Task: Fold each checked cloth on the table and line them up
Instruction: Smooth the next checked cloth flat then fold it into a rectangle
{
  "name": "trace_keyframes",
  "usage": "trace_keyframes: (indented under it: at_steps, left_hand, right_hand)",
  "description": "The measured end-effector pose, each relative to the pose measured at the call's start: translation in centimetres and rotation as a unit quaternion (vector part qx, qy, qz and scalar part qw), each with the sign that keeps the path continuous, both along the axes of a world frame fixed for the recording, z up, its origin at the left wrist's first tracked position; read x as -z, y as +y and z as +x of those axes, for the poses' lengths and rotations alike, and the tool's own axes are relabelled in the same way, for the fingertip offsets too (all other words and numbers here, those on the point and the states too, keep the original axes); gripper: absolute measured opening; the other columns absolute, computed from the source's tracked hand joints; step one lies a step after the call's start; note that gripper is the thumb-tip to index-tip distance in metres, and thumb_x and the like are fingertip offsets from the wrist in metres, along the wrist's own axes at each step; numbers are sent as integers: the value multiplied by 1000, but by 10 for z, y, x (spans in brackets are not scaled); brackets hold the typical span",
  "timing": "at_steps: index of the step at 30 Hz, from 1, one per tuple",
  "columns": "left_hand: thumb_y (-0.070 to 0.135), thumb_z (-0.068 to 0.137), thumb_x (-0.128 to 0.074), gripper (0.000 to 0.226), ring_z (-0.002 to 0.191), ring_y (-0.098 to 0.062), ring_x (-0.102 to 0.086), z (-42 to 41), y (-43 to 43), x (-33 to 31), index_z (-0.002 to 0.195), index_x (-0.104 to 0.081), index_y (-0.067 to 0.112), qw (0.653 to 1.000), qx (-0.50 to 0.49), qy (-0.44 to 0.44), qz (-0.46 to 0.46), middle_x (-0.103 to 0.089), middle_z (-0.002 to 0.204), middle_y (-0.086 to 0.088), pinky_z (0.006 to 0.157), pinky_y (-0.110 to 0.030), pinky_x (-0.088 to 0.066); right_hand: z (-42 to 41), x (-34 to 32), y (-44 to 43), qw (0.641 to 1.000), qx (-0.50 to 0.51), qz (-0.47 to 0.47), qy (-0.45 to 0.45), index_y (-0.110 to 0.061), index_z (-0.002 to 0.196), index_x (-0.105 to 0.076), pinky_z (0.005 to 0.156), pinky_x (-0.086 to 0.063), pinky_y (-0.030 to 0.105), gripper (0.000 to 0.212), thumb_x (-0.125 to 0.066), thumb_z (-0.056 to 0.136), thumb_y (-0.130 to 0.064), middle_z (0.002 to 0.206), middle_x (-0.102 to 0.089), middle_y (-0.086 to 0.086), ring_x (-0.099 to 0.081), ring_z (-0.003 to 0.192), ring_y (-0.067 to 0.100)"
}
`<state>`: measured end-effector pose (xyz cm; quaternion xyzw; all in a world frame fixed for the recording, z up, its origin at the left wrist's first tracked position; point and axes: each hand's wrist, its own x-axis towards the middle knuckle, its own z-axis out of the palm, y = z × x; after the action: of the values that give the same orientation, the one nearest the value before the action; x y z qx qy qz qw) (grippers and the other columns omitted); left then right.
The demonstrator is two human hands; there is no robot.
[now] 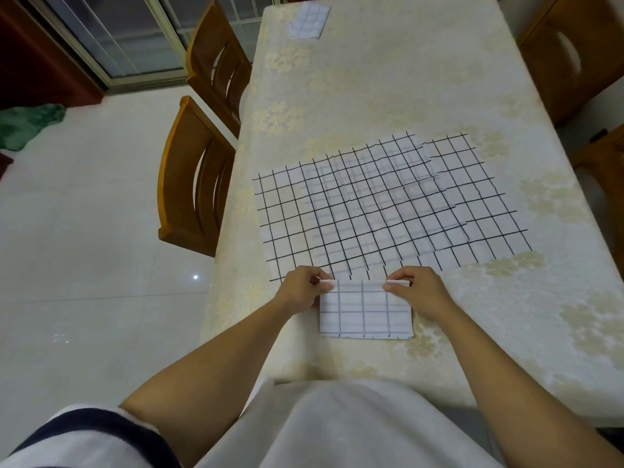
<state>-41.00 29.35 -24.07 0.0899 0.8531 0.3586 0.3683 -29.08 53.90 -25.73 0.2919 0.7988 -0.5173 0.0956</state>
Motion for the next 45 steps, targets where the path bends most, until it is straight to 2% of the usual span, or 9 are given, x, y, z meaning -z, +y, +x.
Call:
trace_keyframes:
  at_steps: [7,14,17,21,24,29,37,42,45]
  left_hand:
    - [19,95,-68,14,87,-21,-69,7,-2,4,108,-73,16,994,47,72,-70,-72,96,-3,85,-35,-57]
    - [28,93,-70,62,127,-22,-49,32,12,3,147,-44,15,919,183,341,-74,-51,141,-3,105,-36,-45]
    - [33,92,-70,78,144,-29,-37,45,16,27,154,-32,6,882,326,334,-67,-40,156,-12,118,-39,-33]
    - [58,100,-33,86,152,-23,19,54,4,45,159,10,12,850,419,279,-154,19,165,-3,127,-37,5]
    - [70,92,-6,89,151,-20,26,55,-6,41,157,21,15,831,431,304,-176,27,164,0,126,-36,8]
    - [71,96,-4,86,148,-19,32,54,-21,39,152,32,16,806,436,316,-246,39,159,1,125,-43,9]
    - [73,95,-5,88,148,-18,33,53,-34,27,153,30,16,841,398,283,-235,37,159,2,124,-39,14]
    - [35,110,-21,64,150,-16,26,64,-6,20,158,15,15,861,378,306,-150,25,163,-1,126,-35,9]
    - [42,110,-18,65,149,-15,26,64,4,28,157,18,16,860,388,273,-186,28,161,2,126,-38,3]
  right_hand:
    - [7,2,-6,998,43,45,1,-17,101,-72,78,-55,27,26,-83,78,-12,78,-61,-3,-58,70,13]
    - [13,4,-50,910,-92,375,148,-12,126,-60,87,-52,41,53,-80,77,-17,111,-56,9,-53,101,27]
    - [13,18,-83,894,-163,378,174,-5,135,-54,100,-49,45,57,-71,83,-19,131,-56,13,-53,122,30]
    - [30,44,-95,862,-292,403,98,-4,156,-15,121,-14,43,70,-46,97,-26,164,-15,11,-7,153,25]
    - [40,46,-84,849,-312,423,50,-7,157,-8,121,-11,44,67,-22,104,-45,166,-5,9,1,153,23]
    - [57,39,-61,859,-280,428,-2,-15,158,2,123,-6,46,71,-13,102,-57,166,7,-1,11,152,18]
    - [59,26,-54,868,-225,441,-27,-11,158,-7,122,-9,52,70,-11,102,-52,166,-2,5,2,153,27]
    - [29,20,-96,867,-264,418,56,-7,156,-15,121,-14,43,60,-21,105,-37,164,-11,8,-9,153,24]
    - [26,36,-100,858,-302,414,37,-8,157,-10,120,-13,44,60,-19,103,-33,165,-4,7,-8,153,22]
